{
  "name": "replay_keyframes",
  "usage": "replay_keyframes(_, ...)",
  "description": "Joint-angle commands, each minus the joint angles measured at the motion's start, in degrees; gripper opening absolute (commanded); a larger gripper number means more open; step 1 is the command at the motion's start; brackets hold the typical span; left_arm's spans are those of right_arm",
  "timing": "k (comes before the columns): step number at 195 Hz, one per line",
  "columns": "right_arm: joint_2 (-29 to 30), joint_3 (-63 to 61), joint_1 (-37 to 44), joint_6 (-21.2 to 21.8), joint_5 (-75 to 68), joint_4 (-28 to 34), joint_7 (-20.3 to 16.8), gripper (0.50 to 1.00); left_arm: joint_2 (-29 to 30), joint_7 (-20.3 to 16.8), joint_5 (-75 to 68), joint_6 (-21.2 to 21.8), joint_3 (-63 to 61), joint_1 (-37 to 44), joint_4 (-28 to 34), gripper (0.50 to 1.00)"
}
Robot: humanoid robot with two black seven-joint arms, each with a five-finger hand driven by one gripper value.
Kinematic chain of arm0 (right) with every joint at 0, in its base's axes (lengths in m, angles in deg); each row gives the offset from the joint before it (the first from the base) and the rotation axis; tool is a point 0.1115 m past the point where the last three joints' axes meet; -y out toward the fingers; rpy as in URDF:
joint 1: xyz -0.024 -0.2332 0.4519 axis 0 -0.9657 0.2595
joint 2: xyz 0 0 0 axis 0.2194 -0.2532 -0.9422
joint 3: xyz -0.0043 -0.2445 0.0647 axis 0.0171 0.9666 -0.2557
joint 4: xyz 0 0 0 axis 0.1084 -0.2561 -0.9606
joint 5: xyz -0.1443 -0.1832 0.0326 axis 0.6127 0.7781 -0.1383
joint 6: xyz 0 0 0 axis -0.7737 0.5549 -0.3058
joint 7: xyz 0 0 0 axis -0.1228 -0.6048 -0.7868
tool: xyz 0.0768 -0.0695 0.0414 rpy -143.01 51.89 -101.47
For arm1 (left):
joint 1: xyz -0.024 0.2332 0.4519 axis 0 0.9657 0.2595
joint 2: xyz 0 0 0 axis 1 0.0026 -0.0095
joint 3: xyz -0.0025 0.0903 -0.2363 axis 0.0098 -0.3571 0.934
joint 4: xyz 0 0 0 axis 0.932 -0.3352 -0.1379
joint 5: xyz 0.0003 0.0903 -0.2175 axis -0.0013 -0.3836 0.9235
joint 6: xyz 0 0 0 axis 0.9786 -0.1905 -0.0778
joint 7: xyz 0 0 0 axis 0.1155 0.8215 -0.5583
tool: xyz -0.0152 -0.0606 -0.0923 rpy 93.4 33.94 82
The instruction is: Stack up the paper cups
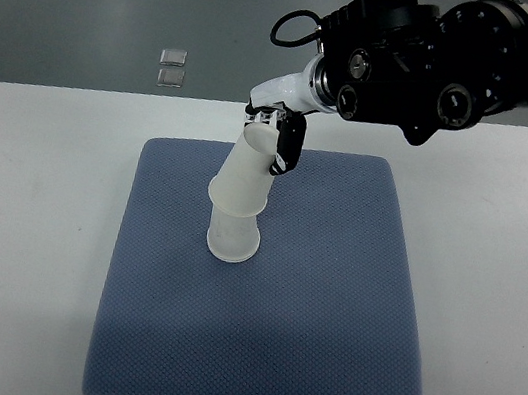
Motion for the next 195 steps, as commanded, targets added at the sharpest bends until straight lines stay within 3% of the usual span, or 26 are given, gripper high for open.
replay_keyframes(1,0.0,-0.08,-0.01,-0.01,-0.05,0.0,-0.02,0.752,0.0,0.0,0.0,-0.01,0.0,0.0,0.0,1.0)
replay_keyframes(53,0.0,-0.34,-0.1,-0.01,-0.14,0.09,-0.02,0.778,0.0,0.0,0.0,0.07,0.0,0.0,0.0,1.0)
replay_keyframes(195,0.0,-0.78,-1.68,-1.15,-1.37,0.09,-0.02,0.791,0.0,0.0,0.0,0.07,0.0,0.0,0.0,1.0)
